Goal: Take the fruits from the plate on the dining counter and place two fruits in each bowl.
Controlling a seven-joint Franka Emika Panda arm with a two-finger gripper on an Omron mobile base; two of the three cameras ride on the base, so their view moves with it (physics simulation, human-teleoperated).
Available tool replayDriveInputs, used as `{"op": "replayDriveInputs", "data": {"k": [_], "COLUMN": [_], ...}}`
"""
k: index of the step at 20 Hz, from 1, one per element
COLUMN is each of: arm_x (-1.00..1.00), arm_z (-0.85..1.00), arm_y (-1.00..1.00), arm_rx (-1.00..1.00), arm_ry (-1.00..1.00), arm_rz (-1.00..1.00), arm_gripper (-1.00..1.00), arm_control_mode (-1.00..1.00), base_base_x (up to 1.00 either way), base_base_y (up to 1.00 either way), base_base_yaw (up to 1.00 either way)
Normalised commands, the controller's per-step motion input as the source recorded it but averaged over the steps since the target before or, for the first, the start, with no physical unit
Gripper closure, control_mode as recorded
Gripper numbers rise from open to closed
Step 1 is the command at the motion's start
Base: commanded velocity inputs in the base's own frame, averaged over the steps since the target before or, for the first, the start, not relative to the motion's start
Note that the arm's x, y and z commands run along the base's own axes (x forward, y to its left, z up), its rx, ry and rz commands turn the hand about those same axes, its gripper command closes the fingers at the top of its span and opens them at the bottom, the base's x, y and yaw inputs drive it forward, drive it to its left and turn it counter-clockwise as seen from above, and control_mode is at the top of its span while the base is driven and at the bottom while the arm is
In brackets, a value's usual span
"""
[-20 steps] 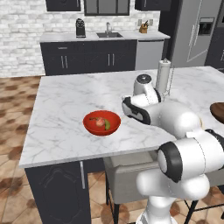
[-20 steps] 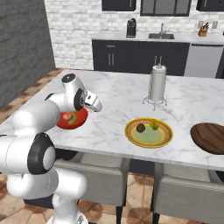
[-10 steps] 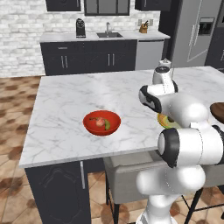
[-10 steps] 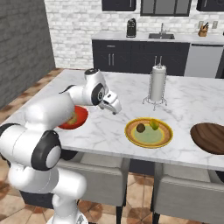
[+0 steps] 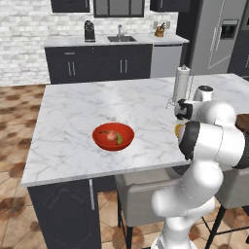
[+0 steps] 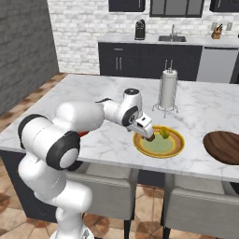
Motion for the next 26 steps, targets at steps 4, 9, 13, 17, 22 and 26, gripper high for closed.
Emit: {"op": "replayDriveInputs", "data": {"k": [4, 9, 13, 17, 22, 26], "arm_x": [0.39, 0.66, 0.35, 0.0, 0.0, 0.0], "arm_z": [-0.06, -0.15, -0.24, -0.11, -0.09, -0.08], "arm_y": [-0.06, 0.0, -0.08, -0.15, -0.21, -0.34], "arm_rx": [0.0, 0.0, 0.01, 0.0, 0.0, 0.0], "arm_ry": [0.04, 0.01, -0.01, 0.0, 0.0, 0.0], "arm_rz": [0.02, 0.04, 0.07, 0.11, 0.21, 0.24], "arm_gripper": [-1.0, -1.0, -1.0, -1.0, -1.0, -1.0], "arm_control_mode": [-1.0, -1.0, -1.0, -1.0, -1.0, -1.0], "base_base_x": [0.0, 0.0, 0.0, 0.0, 0.0, 0.0], "base_base_y": [0.0, 0.0, 0.0, 0.0, 0.0, 0.0], "base_base_yaw": [0.0, 0.0, 0.0, 0.0, 0.0, 0.0]}}
